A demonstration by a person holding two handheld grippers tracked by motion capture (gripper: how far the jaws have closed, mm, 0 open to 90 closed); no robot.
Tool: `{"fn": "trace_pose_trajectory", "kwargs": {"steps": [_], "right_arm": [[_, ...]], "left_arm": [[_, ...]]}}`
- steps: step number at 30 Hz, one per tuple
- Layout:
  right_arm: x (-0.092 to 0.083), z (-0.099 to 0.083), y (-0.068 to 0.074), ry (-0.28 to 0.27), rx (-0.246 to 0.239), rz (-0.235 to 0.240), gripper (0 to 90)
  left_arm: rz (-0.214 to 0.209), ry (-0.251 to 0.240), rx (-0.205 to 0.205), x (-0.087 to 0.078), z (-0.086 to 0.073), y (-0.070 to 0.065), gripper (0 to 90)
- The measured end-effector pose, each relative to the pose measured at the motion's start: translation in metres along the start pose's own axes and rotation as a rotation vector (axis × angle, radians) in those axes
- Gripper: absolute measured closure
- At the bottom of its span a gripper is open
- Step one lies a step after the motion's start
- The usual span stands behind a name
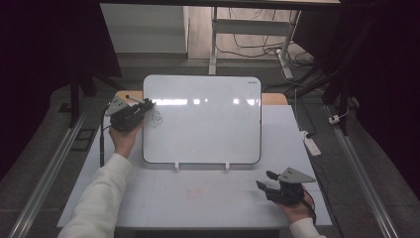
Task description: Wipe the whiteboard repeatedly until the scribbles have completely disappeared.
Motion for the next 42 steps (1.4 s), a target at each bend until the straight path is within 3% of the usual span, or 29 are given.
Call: {"fn": "trace_pose_trajectory", "kwargs": {"steps": [4,7,11,15,18,20,23,26,30,33,42], "right_arm": [[0.001,-0.001,0.000,0.004,-0.003,0.003,44.3],[0.002,0.000,0.002,0.005,-0.003,0.004,44.3],[0.001,0.001,0.002,0.003,-0.007,0.003,44.2],[0.000,0.000,0.001,0.002,-0.001,0.004,44.2],[0.001,-0.001,0.000,0.004,0.003,0.005,44.2],[0.003,-0.001,0.001,0.008,-0.002,0.011,44.2],[0.005,0.000,0.004,0.010,-0.011,0.015,44.1],[0.005,0.000,0.006,0.012,-0.013,0.018,44.1],[0.005,-0.002,0.003,0.015,-0.006,0.016,44.1],[0.005,-0.002,0.004,0.014,-0.005,0.017,44.0],[0.005,-0.001,0.005,0.013,-0.009,0.018,44.0]], "left_arm": [[-0.033,0.034,0.069,0.003,-0.006,-0.016,77.8],[-0.014,0.018,0.045,0.005,0.002,-0.008,77.7],[0.037,-0.003,0.008,0.005,0.017,0.014,77.8],[0.016,-0.012,-0.032,0.002,0.014,0.017,77.8],[-0.011,0.006,-0.007,0.003,0.009,0.009,77.7],[0.014,0.013,0.025,0.003,0.013,0.011,77.7],[0.060,-0.006,-0.015,0.002,0.025,0.028,77.7],[0.072,0.005,0.010,0.005,0.030,0.032,77.7],[0.036,0.011,-0.002,0.005,0.026,0.026,77.8],[0.018,0.032,0.034,0.007,0.020,0.016,77.8],[-0.011,0.058,0.052,0.001,0.015,0.011,77.7]]}}
Point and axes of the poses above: each handheld gripper's, and its own axes: x roughly forward along the jaws, z roughly out of its top, y roughly to its left, the point moved 5 cm from there along x, roughly forward along the jaws, and after that the axes turned 1 degree about x, right-handed, at the moved point
